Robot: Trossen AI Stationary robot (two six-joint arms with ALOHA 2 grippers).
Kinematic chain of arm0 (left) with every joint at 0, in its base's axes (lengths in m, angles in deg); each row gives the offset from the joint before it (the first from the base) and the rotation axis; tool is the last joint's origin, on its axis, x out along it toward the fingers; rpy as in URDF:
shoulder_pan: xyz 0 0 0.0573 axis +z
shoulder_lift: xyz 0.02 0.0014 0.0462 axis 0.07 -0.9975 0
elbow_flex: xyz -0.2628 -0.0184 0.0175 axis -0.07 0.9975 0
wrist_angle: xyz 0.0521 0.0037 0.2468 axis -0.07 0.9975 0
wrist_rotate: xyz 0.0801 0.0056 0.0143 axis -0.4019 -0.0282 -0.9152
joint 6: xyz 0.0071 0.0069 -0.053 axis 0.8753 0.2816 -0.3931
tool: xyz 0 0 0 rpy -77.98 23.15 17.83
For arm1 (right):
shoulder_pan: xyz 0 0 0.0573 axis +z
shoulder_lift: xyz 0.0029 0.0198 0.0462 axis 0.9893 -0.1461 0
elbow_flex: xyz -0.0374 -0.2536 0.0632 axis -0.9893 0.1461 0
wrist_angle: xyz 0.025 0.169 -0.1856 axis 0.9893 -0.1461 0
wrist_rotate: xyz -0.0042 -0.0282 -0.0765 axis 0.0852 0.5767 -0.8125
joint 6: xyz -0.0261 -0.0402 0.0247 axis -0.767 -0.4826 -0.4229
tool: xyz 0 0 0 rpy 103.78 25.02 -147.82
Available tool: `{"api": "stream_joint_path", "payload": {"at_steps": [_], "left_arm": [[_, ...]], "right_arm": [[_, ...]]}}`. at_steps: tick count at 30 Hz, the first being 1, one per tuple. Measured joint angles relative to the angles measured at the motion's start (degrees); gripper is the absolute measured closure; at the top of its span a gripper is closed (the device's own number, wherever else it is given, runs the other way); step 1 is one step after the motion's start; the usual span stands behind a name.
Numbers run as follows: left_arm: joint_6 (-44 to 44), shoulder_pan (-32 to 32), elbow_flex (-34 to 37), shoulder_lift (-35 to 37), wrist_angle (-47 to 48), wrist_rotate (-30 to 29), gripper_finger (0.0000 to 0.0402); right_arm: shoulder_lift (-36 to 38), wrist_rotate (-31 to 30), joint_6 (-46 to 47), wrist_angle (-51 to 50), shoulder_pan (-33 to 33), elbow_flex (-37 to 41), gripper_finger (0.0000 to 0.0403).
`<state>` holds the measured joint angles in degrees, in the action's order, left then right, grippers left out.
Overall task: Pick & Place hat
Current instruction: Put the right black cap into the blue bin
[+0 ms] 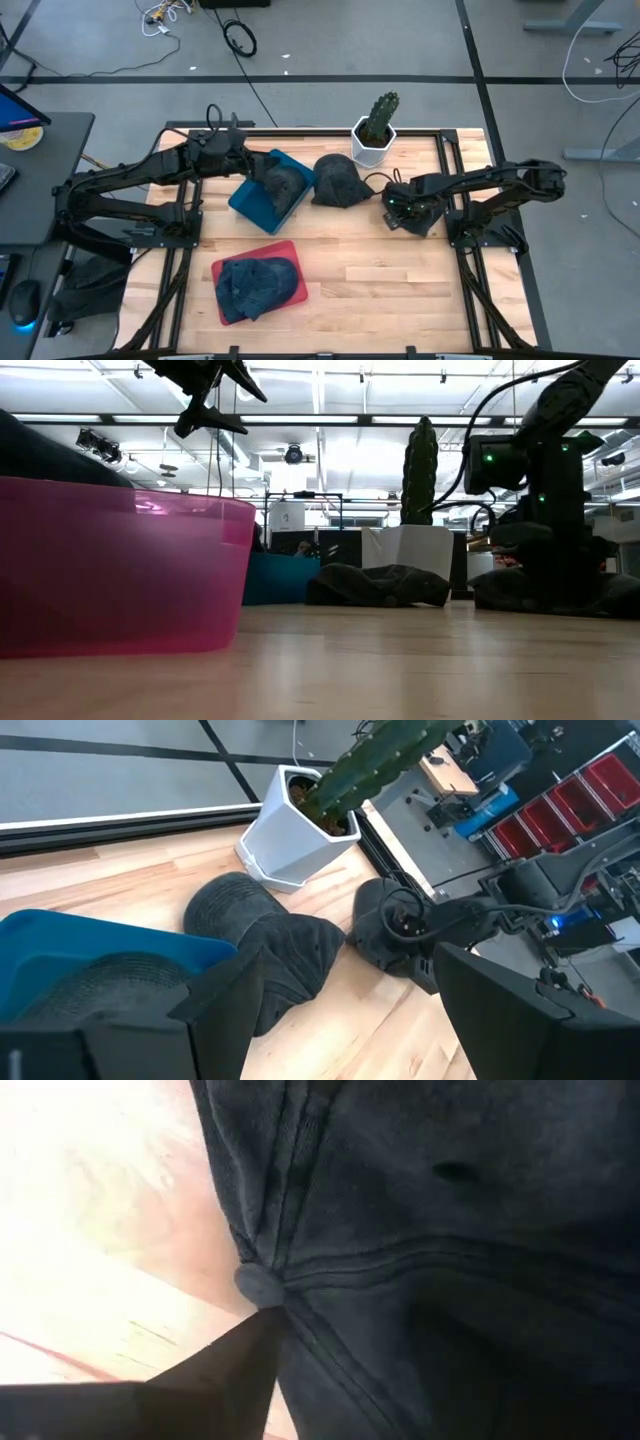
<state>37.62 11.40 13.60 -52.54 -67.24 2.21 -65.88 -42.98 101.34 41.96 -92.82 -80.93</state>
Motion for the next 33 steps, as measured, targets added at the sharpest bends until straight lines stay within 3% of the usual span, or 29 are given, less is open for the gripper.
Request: {"api": "stream_joint_path", "payload": {"at_steps": [4,9,11,25,33], "left_arm": [[-0.31,0.00,0.00,-0.01,0.00,-0.35,0.0106],[-1.51,0.00,0.00,0.00,0.00,-1.52,0.0106],[-1.56,0.00,0.00,-0.01,0.00,-1.53,0.0106],[-7.65,0.00,0.00,0.00,-0.11,-1.54,0.0106],[-13.54,-0.09,0.00,0.00,-2.17,1.04,0.0106]], "right_arm": [[0.00,-0.25,0.61,1.67,-0.02,0.81,0.0246],[0.15,-0.22,-0.05,3.52,0.00,0.94,0.0363],[0.90,0.19,-0.92,3.84,-0.02,0.89,0.0389],[14.81,-0.96,-2.89,-9.28,2.04,-11.23,0.0401],[19.95,-3.95,-1.15,-9.35,3.92,-20.60,0.0402]]}}
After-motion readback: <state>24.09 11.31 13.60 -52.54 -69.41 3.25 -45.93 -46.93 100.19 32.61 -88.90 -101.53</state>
